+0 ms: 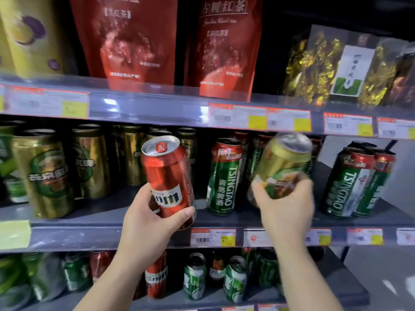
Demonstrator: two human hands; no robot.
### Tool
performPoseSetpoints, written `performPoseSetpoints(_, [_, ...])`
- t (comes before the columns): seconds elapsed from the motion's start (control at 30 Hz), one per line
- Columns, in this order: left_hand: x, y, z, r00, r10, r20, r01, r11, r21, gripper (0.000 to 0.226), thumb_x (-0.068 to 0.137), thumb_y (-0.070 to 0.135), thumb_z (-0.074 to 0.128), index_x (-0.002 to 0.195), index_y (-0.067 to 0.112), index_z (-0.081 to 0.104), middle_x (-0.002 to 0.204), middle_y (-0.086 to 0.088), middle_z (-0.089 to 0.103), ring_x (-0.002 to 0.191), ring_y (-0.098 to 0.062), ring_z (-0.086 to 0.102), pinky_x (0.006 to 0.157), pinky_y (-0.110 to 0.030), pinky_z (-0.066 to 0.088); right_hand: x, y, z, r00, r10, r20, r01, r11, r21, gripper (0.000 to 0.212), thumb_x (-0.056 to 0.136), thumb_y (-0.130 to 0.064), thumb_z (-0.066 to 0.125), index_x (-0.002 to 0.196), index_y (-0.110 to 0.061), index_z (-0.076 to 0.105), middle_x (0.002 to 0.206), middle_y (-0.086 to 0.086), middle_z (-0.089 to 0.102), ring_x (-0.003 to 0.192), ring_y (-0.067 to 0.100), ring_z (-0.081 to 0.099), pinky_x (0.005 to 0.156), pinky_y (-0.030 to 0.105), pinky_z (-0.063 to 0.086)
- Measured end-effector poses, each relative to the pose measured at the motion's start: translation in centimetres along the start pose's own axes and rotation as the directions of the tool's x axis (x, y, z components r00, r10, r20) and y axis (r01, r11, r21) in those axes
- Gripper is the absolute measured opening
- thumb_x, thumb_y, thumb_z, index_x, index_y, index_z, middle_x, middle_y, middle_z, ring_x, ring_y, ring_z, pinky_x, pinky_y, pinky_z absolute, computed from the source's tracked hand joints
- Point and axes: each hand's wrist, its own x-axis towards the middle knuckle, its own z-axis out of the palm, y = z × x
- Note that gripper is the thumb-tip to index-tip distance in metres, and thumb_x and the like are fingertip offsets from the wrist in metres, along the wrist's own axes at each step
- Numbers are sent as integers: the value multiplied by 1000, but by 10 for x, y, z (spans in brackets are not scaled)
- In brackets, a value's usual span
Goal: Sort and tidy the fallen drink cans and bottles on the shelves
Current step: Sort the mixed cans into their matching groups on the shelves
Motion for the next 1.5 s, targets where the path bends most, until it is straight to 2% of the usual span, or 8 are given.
performPoseSetpoints(0.13, [-1, -5, -25, 998, 18, -59, -16, 1000, 20, 49, 67, 29, 84, 108, 39, 58, 98, 36, 62, 91, 15, 58, 64, 1, 41, -39, -15, -18, 967, -14, 253, 21, 1000, -21, 50, 68, -42, 81, 106, -33, 49, 91, -25, 56, 79, -5, 52, 59, 14, 35])
performPoseSetpoints(0.4, [-6, -23, -93, 984, 3, -176, 9, 998, 68, 48, 66, 28, 86, 106, 35, 61, 94, 32, 66, 86, 11, 62, 63, -7, 45, -108, -65, 55, 843, -161, 513, 76, 980, 183, 55, 59, -46, 85, 107, -40, 58, 102, -19, 65, 93, -4, 61, 77, 16, 51])
performPoseSetpoints(0.67, [-12, -37, -143, 981, -21, -195, 39, 995, 90, 49, 62, 32, 86, 105, 36, 62, 95, 24, 69, 87, 6, 64, 71, -23, 47, -120, -93, 162, 837, -79, 541, 120, 992, -41, 85, 69, -58, 74, 142, -28, 42, 131, -3, 52, 125, 19, 47, 101, 38, 45])
performPoseSetpoints(0.93, [-10, -41, -150, 989, -41, -142, 55, 994, 97, 52, 60, 36, 85, 107, 35, 63, 93, 20, 71, 84, 4, 65, 70, -22, 46, -132, -94, 175, 869, -21, 494, 74, 993, -88, 85, 69, -61, 73, 141, -29, 39, 136, -5, 48, 116, 21, 56, 90, 37, 53])
performPoseSetpoints(1.03, [-7, -40, -139, 992, -57, -113, 65, 996, 68, 51, 54, 47, 86, 99, 40, 62, 88, 28, 69, 85, 0, 64, 70, -22, 46, -129, -88, 150, 867, -133, 481, 185, 981, -61, 72, 79, -66, 61, 139, -33, 36, 130, -7, 48, 117, 16, 53, 91, 33, 48])
performPoseSetpoints(1.13, [-3, -36, -125, 996, -51, -75, 55, 997, 57, 61, 48, 68, 82, 100, 43, 62, 91, 25, 70, 89, -4, 65, 75, -33, 52, -104, -68, 114, 840, -174, 515, 385, 859, -338, 51, 92, -63, 38, 134, -34, 41, 119, -2, 55, 110, 23, 51, 89, 38, 41])
performPoseSetpoints(1.23, [-1, -29, -107, 998, -49, -30, 50, 998, 42, 51, 54, 52, 83, 99, 40, 62, 90, 24, 69, 88, -2, 63, 71, -29, 49, -72, -47, 92, 840, -12, 542, 375, 736, -564, 50, 97, -51, 36, 142, -32, 35, 122, 3, 60, 115, 29, 52, 93, 42, 37])
performPoseSetpoints(1.5, [-7, -8, -59, 994, -50, 94, 50, 999, 3, 48, 59, 30, 87, 94, 44, 57, 87, 46, 58, 78, 26, 53, 65, -12, 36, -32, -20, 79, 871, 61, 487, 316, 689, -652, 57, 96, -53, 40, 147, -27, 36, 139, 0, 53, 127, 28, 45, 100, 41, 34])
